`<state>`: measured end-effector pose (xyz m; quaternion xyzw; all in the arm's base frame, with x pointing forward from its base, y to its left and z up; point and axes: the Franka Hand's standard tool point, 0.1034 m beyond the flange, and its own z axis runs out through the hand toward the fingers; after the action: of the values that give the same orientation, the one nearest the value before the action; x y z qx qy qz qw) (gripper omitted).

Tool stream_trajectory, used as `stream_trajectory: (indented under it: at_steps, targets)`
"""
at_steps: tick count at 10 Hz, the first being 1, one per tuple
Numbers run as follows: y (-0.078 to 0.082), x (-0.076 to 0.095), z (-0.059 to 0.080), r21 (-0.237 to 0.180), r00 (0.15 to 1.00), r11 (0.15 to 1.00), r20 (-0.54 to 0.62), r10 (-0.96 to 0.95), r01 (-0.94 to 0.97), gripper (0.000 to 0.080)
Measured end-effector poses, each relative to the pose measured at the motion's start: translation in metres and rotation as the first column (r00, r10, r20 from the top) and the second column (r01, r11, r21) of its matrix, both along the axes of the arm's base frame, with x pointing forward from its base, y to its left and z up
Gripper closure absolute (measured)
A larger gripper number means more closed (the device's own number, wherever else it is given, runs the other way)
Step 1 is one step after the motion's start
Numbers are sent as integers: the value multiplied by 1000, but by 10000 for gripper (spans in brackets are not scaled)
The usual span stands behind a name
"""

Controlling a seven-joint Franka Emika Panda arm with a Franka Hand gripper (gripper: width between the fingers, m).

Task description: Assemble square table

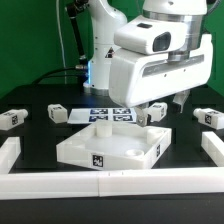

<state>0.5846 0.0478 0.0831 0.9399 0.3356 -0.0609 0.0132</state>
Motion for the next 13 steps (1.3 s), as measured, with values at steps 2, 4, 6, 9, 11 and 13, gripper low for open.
stream_trajectory:
  at_steps: [2, 4, 6, 9, 11, 13]
  targets:
    - [0, 0, 0, 0, 1000, 1000, 0, 0, 0, 150]
    - [0, 0, 0, 1, 1000, 1000, 0, 0, 0, 150]
    - [-1, -1, 0, 2, 1000, 1000, 2, 5, -5, 150]
    - [-28, -50, 5, 36, 986, 989, 97, 137, -141, 150]
    - [-34, -80, -6, 42, 987, 990, 84, 134, -138, 150]
    - [-19, -91, -15, 44, 988, 990, 77, 132, -136, 150]
